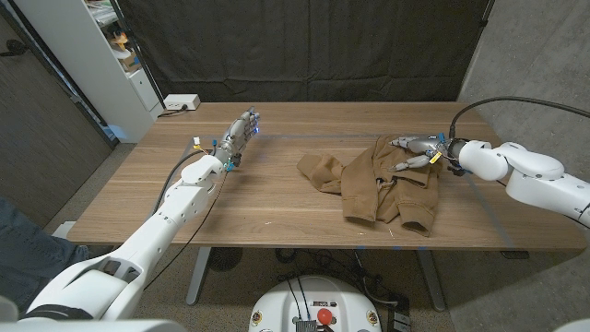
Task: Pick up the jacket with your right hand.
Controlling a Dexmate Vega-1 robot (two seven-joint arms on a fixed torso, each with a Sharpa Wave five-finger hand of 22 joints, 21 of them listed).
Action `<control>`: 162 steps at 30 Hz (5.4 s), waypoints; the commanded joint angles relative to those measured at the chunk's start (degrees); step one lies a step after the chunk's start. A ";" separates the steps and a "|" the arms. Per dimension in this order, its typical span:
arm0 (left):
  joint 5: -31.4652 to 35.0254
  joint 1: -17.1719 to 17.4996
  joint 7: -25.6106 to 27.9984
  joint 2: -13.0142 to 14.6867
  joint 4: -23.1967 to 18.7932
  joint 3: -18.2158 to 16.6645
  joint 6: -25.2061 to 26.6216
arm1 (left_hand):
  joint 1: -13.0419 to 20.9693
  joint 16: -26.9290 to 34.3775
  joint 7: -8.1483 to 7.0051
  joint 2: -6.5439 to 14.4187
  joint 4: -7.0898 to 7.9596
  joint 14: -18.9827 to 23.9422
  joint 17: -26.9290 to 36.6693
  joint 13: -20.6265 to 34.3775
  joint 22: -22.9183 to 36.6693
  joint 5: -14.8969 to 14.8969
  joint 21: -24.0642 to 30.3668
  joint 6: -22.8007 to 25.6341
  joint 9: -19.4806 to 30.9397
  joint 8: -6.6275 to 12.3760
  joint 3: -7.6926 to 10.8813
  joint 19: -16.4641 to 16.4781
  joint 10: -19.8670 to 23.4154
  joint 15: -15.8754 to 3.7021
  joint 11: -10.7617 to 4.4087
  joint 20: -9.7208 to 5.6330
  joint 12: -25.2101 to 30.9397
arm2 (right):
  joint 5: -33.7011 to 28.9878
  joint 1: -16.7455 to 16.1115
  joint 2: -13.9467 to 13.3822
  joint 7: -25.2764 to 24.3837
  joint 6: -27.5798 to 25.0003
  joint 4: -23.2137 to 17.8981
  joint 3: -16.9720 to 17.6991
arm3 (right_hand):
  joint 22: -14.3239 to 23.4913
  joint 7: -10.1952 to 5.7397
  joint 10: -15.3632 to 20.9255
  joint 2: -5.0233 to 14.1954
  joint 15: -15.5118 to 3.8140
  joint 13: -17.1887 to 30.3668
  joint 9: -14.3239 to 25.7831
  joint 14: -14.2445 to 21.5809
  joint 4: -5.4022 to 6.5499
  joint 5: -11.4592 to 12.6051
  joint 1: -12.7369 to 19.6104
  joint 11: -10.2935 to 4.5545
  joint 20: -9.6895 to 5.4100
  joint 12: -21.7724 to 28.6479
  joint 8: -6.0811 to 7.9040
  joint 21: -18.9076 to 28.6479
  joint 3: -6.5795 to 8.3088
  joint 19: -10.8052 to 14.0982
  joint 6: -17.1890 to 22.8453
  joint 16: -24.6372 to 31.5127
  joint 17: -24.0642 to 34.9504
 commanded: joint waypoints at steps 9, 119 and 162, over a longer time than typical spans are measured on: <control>0.37 1.07 0.95 0.36 -2.36 0.20 0.91 | -0.05 0.02 -0.21 0.36 -0.48 -0.24 0.33 0.22 0.24 -0.01 -0.08 0.38 0.13 -0.14 0.16 -0.12 0.41 0.40 0.46 0.38 -0.03 | -1.81 -0.70 0.60 -0.40 0.50 2.29 -1.56 | 0.24 -0.69 0.36 0.70 -0.27 0.16 0.02 1.27 -1.00 0.80 1.98 -0.39 -0.11 0.50 0.24 0.59 0.16 1.31 -0.24 0.73 -0.07; -0.84 1.42 0.61 -0.47 -2.35 -0.32 -0.16 | -0.59 0.23 -0.27 0.74 -1.16 0.42 0.39 0.45 0.32 -0.02 0.12 1.70 0.19 0.09 0.31 0.48 1.20 0.51 0.26 1.84 0.34 | -1.66 -3.77 -1.16 -17.20 2.45 -1.44 5.33 | 11.85 -3.49 28.35 15.91 -19.73 42.70 27.73 45.52 -5.43 -11.07 53.69 -9.74 -24.85 34.61 25.14 33.25 13.21 43.55 41.10 22.25 49.08; -0.47 1.08 0.58 -0.28 -3.45 -0.30 -0.32 | -0.58 0.24 -0.16 1.02 -1.45 0.62 0.38 0.49 0.32 -0.04 0.10 1.84 0.20 0.02 0.53 0.48 1.39 0.48 0.24 1.89 0.40 | 4.13 -12.14 -11.57 -20.19 -2.07 -12.10 18.21 | 13.82 -3.82 29.30 15.66 -19.81 44.32 28.88 47.31 -5.51 -10.77 54.51 -10.16 -24.89 34.30 26.20 39.65 14.39 40.71 43.57 19.22 52.77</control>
